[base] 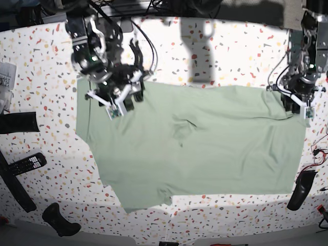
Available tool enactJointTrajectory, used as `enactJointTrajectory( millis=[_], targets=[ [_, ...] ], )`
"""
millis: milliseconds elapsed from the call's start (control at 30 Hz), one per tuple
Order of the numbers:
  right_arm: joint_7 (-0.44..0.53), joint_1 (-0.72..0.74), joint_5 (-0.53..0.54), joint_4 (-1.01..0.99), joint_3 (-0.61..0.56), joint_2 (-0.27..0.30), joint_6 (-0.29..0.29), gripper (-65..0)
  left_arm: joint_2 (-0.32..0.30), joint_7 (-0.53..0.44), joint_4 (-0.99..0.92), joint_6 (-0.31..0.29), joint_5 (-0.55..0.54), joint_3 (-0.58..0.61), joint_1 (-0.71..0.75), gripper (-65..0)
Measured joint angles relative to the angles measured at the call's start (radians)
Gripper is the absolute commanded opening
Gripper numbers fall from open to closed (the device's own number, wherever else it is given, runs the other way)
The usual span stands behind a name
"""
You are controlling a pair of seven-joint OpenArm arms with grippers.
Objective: Fold the T-shirt properly
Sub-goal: 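Pull the shirt hem toward the robot with both grippers, flattening it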
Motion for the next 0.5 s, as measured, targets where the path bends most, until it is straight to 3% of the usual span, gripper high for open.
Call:
enactJointTrajectory(
  millis=[167, 400, 500],
  targets=[
    [-0.013, -0.111, 0.002, 0.095, 0.097, 0.000, 0.055, -34.5, -0.001, 0.024, 0.057, 0.000, 0.008, -0.003, 0.056, -50.0],
    [-0.044, -0.212, -0.001, 0.192, 0.169, 0.000, 0.063, -34.5, -0.003, 0.081, 0.244, 0.002, 0.008, -0.002, 0.223, -50.0],
    [-0.053, -0.254, -0.003, 0.228, 0.173, 0.000, 0.063, -34.5, 0.003, 0.102, 0.314, 0.054, 0.019, 0.002, 0.286, -50.0]
  ],
)
